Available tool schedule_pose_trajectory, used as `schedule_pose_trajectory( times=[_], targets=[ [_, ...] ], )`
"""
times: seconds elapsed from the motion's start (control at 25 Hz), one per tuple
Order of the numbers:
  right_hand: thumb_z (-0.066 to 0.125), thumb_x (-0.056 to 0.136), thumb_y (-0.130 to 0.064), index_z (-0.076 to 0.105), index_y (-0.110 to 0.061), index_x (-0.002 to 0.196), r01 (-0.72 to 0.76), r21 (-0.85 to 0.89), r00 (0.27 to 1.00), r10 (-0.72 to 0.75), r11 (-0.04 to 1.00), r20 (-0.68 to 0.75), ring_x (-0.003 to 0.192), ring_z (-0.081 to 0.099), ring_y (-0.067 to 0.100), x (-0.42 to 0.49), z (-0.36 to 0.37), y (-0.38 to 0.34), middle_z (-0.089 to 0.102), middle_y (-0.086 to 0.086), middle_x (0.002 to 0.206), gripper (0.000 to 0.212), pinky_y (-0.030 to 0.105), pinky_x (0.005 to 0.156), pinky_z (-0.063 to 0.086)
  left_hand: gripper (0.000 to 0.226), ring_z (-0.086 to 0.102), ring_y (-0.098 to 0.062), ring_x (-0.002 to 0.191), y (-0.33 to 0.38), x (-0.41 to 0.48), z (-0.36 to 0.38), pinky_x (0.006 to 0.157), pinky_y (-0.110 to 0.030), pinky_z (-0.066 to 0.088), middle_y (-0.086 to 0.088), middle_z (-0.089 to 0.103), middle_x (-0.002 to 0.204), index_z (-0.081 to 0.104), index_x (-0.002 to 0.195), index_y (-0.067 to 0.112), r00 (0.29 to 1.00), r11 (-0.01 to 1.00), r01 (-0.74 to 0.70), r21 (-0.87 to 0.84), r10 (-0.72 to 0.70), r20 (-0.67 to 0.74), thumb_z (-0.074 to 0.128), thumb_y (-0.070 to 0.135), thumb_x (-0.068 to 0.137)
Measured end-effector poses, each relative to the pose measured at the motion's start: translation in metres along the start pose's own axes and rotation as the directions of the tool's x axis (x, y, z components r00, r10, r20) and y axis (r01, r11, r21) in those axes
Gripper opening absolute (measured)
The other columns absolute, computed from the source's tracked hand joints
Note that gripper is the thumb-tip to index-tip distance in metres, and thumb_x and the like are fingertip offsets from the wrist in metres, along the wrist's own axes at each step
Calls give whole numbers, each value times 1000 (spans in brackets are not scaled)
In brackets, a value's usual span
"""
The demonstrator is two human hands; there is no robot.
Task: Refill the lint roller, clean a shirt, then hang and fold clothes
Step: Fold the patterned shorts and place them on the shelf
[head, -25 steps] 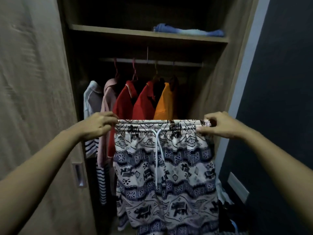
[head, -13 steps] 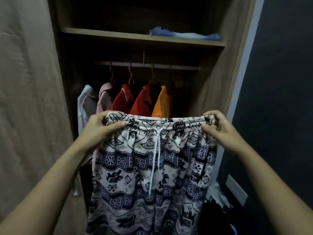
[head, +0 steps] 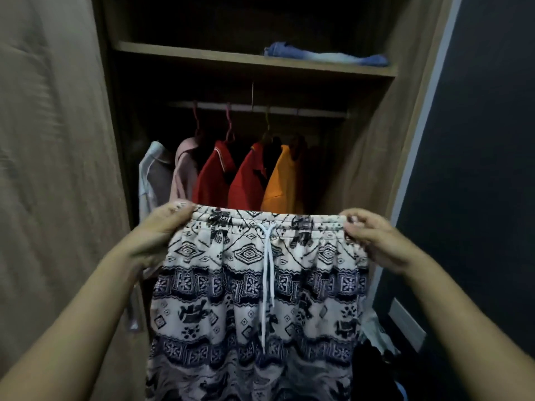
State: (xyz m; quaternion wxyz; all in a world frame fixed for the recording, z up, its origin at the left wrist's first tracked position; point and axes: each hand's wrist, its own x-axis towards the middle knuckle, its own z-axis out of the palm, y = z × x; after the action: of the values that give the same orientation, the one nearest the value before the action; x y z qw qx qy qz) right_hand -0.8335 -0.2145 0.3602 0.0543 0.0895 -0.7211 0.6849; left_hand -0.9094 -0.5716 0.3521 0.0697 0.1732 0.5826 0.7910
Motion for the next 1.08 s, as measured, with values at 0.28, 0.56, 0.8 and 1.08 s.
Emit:
schedule_pose_trajectory(
  times=[0.28,0.56,0.8,1.08],
  targets=[
    [58,86,-3,62,11,100,-283,396,939,336,873,-68,62,71,23,27,65,29,72,18,76,20,35,60,60,25,66,-26,68,-51,26,82,69,-39,57,-26,68,82,64,88,-9,963,981,187,-43,-192,-188,60,16,90],
    [50,94,-17,66,-1,99,-229,364,971,238,903,19,82,70,14,24,90,22,72,11,88,23,22,74,58,38,66,-28,75,-54,21,110,71,-32,54,-29,68,94,63,102,-11,993,983,111,144,-103,-63,48,23,98],
    [41,92,-2,55,-6,125,-113,136,992,103,984,74,94,59,0,22,78,17,63,-3,103,36,16,82,46,23,65,-24,97,-39,13,109,88,-32,49,-19,69,109,70,108,9,983,987,57,152,-82,162,57,14,90],
    [60,74,-54,54,-31,114,348,-571,893,-448,743,-39,117,50,6,30,64,22,54,-18,116,46,36,106,36,30,69,-24,82,-33,5,120,71,-28,58,-19,70,92,61,109,-6,975,994,14,-111,11,222,40,-7,88]
  ],
)
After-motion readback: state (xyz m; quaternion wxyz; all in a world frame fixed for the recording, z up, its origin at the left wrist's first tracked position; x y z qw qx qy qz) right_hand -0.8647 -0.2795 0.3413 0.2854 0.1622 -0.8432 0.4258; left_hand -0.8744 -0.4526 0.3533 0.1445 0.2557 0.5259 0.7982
